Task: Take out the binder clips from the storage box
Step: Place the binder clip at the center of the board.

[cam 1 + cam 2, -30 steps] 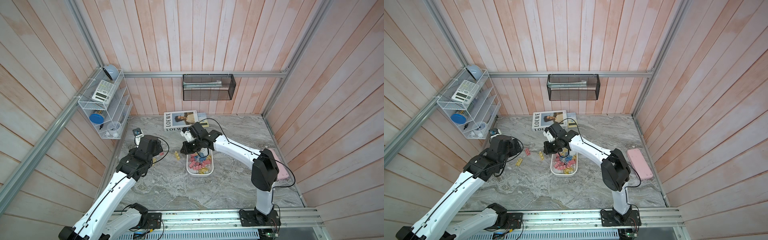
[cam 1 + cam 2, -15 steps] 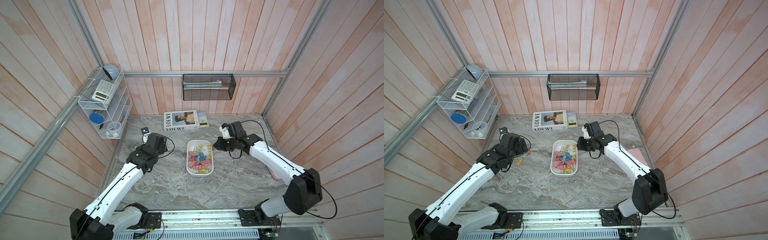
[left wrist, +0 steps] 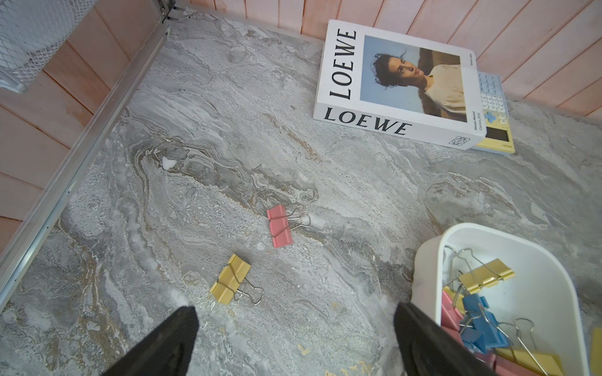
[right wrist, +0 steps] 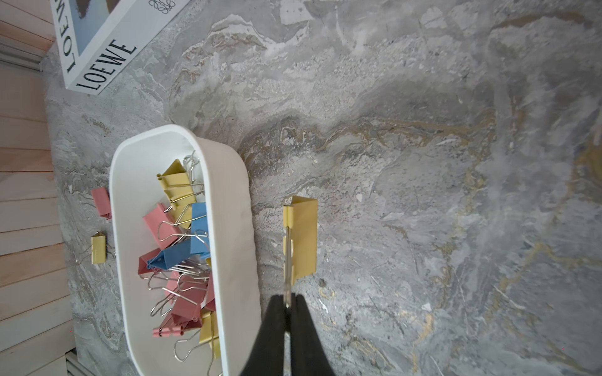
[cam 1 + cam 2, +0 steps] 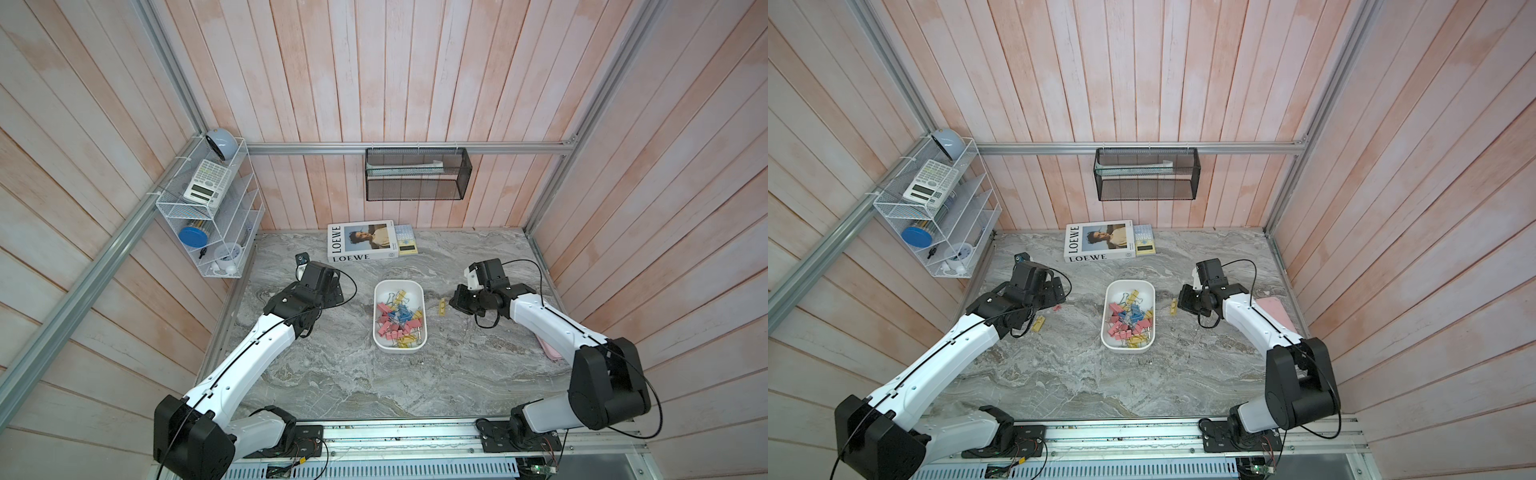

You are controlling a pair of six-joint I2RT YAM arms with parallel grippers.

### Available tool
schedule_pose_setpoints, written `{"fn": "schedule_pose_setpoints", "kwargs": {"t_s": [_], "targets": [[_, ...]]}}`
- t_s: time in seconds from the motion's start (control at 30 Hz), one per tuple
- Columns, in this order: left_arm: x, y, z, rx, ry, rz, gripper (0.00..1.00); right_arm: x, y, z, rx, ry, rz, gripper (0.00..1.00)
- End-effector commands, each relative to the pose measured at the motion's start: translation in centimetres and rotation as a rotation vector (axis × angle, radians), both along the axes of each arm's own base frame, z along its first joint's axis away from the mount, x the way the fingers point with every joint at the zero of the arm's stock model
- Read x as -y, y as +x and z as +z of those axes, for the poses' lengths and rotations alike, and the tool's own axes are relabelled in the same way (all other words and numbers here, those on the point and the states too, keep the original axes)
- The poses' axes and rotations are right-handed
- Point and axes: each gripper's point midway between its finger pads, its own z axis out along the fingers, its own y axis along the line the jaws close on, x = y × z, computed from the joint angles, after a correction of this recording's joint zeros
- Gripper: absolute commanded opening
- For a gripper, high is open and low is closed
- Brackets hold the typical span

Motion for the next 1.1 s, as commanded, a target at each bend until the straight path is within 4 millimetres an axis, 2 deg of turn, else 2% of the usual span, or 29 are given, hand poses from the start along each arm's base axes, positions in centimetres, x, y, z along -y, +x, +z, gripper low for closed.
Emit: {"fn": "schedule_pose_setpoints", "kwargs": {"t_s": [0.0,0.23,0.4,0.53,0.57,0.63,0.73,0.8,0.9,1.0,1.07], "targets": [[0.5,0.3,0.7,0.005,-0.014,-0.025,1.00,1.5,1.3,0.0,-0.013,-0.100,-0.032,0.00],[0.2,0.0,0.7,0.007,-0.014,-0.019,1.00,5.1,0.1,0.7,-0.063,-0.384,-0.034,0.00],[0.6,0.3,0.5,0.005,-0.025,-0.023,1.00,5.6,-0.3,-0.1,-0.114,-0.502,-0.013,0.00],[0.7,0.4,0.6,0.000,-0.023,-0.030,1.00,4.1,0.3,-1.6,-0.163,-0.507,0.032,0.02],[0.7,0.4,0.6,0.000,-0.022,-0.030,1.00,3.3,0.5,-1.8,-0.162,-0.495,0.052,0.10],[0.6,0.3,0.7,-0.002,-0.016,-0.031,1.00,0.9,0.9,-2.4,-0.160,-0.447,0.101,0.35],[0.5,0.0,0.7,-0.003,-0.016,-0.031,1.00,-2.6,1.2,-2.3,-0.143,-0.346,0.158,0.48],[0.6,0.0,0.6,-0.005,-0.022,-0.036,1.00,-3.8,1.4,-1.8,-0.127,-0.293,0.165,0.52],[1.0,-0.1,0.5,-0.011,-0.033,-0.049,1.00,-4.4,1.6,-0.6,-0.091,-0.248,0.161,0.57],[1.6,0.1,0.2,-0.018,-0.045,-0.067,1.00,-4.0,1.6,1.1,-0.046,-0.252,0.158,0.63],[2.4,0.3,-0.1,-0.022,-0.057,-0.089,1.00,-3.7,1.6,2.2,-0.019,-0.252,0.155,0.64]]}}
